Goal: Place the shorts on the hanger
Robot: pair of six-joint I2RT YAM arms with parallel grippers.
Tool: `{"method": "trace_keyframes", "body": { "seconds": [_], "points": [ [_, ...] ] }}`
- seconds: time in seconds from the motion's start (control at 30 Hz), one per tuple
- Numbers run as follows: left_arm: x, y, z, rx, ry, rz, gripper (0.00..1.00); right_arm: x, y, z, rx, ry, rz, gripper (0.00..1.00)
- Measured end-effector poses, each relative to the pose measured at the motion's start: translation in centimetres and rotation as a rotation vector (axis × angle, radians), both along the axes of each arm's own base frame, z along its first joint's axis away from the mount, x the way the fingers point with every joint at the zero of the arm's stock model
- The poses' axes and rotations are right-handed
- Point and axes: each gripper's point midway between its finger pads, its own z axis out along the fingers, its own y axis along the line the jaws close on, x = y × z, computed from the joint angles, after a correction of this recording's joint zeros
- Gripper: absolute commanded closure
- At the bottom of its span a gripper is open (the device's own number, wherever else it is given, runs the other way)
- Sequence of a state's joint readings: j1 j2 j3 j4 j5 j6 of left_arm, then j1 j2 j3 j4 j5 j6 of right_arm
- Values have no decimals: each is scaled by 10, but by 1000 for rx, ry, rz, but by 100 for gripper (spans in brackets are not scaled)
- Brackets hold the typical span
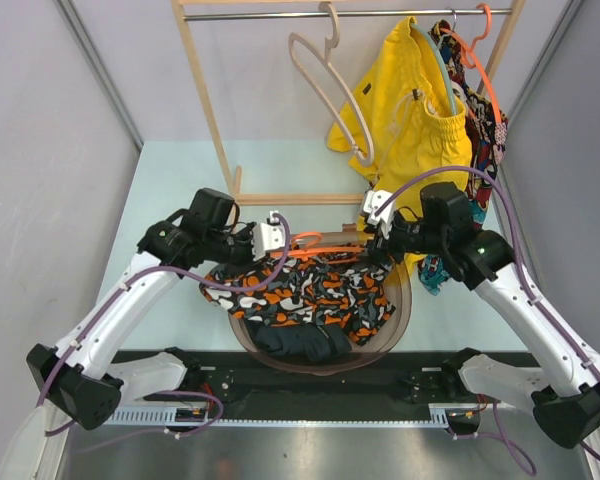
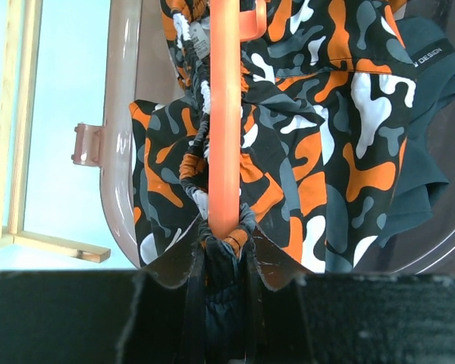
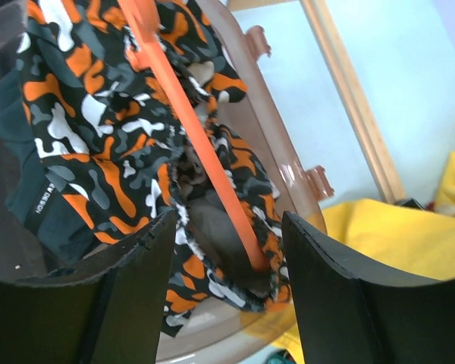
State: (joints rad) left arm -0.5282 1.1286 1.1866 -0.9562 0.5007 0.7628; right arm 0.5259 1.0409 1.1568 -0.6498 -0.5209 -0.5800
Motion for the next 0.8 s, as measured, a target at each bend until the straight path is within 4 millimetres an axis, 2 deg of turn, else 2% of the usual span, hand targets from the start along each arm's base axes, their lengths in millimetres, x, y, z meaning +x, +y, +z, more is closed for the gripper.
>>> {"method": "trace_keyframes", "body": {
  "seconds": [0.2, 0.4, 0.47, 0.57, 0.6, 0.67, 0.7, 0.8],
  "points": [
    [-2, -5, -3, 8, 8, -19, 100, -1, 23, -2, 43, 21, 92, 39],
    [-2, -8, -1, -2, 7, -26, 100, -10, 59, -9, 65, 38, 212, 40],
    [-2, -9, -1, -5, 8, -28, 99, -12, 70, -15, 61, 45, 246, 44],
    [-2, -9, 0, -7, 7, -29, 95, -12, 82, -25, 50, 55, 279, 60],
    [-2, -9, 0, -8, 7, -30, 91, -12, 85, -27, 47, 55, 286, 73],
    [-3, -10, 0, -11, 9, -32, 87, -9, 88, -32, 37, 51, 296, 87],
    [-3, -10, 0, -13, 10, -34, 83, -7, 89, -34, 33, 43, 300, 100],
    [-2, -9, 1, -12, 5, -31, 77, -10, 89, -37, 20, 33, 334, 100]
  ]
}}
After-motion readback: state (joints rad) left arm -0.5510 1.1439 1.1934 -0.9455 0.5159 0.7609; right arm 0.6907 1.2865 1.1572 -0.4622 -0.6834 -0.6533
